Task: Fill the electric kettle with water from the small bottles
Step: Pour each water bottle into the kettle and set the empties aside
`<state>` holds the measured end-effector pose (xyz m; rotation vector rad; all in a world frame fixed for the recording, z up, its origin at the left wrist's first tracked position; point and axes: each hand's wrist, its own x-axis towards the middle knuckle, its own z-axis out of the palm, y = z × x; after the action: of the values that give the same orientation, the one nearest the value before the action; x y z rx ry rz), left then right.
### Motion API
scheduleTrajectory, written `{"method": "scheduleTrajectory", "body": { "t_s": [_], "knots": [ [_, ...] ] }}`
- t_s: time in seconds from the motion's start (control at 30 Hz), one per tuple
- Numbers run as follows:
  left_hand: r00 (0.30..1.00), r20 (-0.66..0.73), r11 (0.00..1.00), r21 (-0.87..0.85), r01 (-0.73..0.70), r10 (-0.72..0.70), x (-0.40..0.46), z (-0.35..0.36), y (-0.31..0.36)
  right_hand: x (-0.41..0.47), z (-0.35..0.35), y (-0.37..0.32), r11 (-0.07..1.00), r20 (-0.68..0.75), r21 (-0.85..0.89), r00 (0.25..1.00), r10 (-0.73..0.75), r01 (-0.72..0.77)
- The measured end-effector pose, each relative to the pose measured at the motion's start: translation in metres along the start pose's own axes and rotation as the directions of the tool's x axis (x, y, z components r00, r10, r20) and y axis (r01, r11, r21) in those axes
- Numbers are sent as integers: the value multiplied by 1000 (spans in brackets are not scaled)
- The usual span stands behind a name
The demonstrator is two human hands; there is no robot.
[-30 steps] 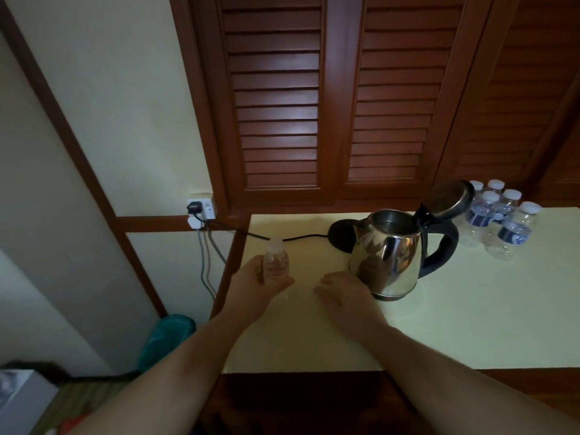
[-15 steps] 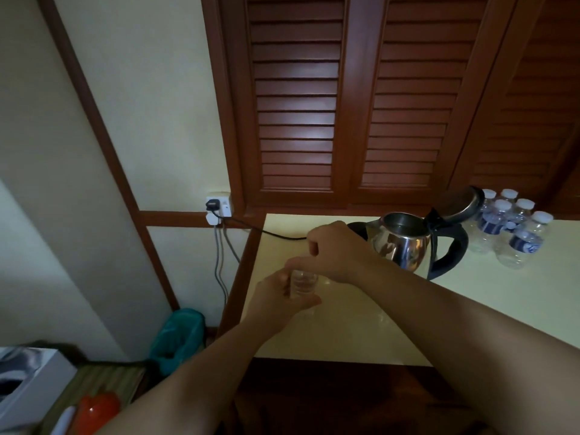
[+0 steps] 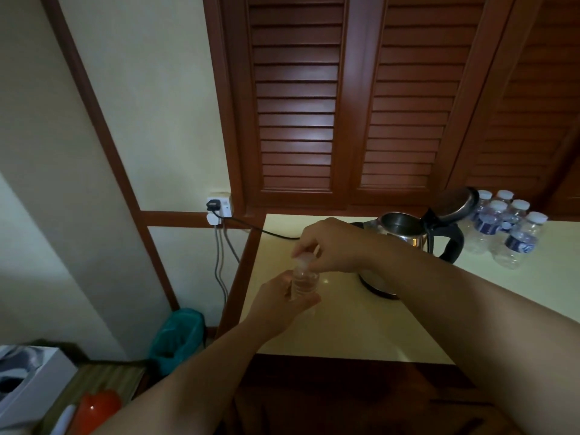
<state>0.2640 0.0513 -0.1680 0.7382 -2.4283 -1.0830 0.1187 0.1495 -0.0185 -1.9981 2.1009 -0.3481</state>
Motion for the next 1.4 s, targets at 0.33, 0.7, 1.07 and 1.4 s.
{"method": "scheduleTrajectory", "body": {
  "t_s": [0.33, 0.7, 1.07, 1.4],
  "knots": [
    [1000, -8, 1000, -2, 7, -7, -2, 0, 3, -1, 5, 2, 999, -27, -28, 999, 40, -41],
    [998, -64, 981, -196, 11, -24, -2, 5, 3, -60, 78, 72, 936, -35, 81, 937, 347, -343],
    [988, -156, 980, -194, -36, 6, 8, 23, 25, -104, 115, 94, 903, -100, 190, 907, 409, -386],
    [975, -206, 985, -132, -114, 85, 55, 20, 87, -164, 114, 186, 752, -312, -95, 737, 600, -652]
  ]
}}
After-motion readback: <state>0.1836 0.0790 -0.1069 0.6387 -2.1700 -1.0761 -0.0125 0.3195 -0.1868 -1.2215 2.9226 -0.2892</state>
